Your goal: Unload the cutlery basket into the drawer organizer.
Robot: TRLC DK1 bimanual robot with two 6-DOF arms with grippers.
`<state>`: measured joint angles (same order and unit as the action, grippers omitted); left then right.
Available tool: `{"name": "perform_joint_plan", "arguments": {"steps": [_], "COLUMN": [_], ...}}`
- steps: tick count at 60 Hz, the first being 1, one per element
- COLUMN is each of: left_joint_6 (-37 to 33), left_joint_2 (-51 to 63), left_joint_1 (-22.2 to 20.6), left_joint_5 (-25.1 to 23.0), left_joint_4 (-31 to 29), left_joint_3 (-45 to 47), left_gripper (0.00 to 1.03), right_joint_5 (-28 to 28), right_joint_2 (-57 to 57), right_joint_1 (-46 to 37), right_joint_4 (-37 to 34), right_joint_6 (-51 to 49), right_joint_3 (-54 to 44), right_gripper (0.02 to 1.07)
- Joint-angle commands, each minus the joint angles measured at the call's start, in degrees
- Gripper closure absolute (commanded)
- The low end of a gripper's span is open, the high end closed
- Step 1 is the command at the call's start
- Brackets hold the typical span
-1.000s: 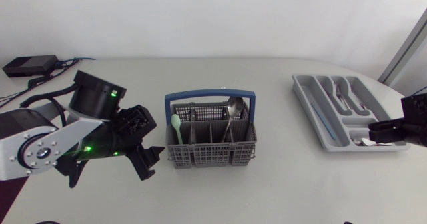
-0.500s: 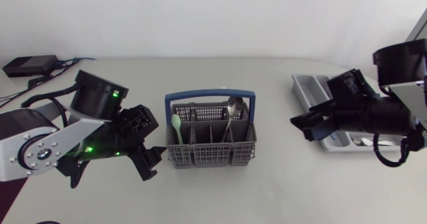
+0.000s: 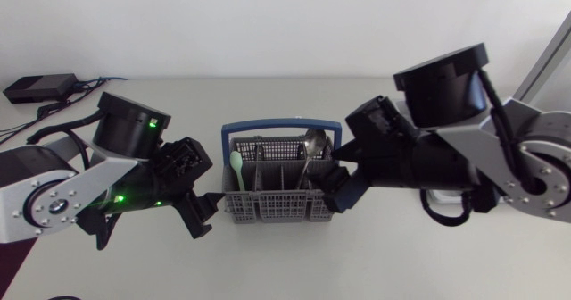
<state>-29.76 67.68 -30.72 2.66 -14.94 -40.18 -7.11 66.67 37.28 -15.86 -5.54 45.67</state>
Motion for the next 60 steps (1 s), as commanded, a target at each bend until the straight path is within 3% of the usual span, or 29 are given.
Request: {"name": "perform_joint_plan", "arguments": {"steps": [1, 28, 60], "left_joint_6": [1.2, 0.3, -0.7], "left_joint_2": [0.5, -0.1, -1.4], "left_joint_1": [0.3, 2.2, 4.8], "left_joint_5": [0.0, -0.6, -2.5], "left_joint_4": [0.9, 1.6, 1.9], "left_joint_3": [0.2, 2.0, 3.6], "left_gripper": [0.24, 0.24, 0.24], "right_joint_5": [1.7, 4.7, 6.7], "right_joint_2": [4.0, 18.1, 31.0], "right_joint_1": [2.4, 9.6, 10.5], "right_joint_4": [2.0, 10.9, 20.8], "right_joint_6": [1.7, 4.6, 10.6], "right_joint_3": [1.9, 8.0, 14.4], "right_gripper": [0.25, 0.26, 0.26]}}
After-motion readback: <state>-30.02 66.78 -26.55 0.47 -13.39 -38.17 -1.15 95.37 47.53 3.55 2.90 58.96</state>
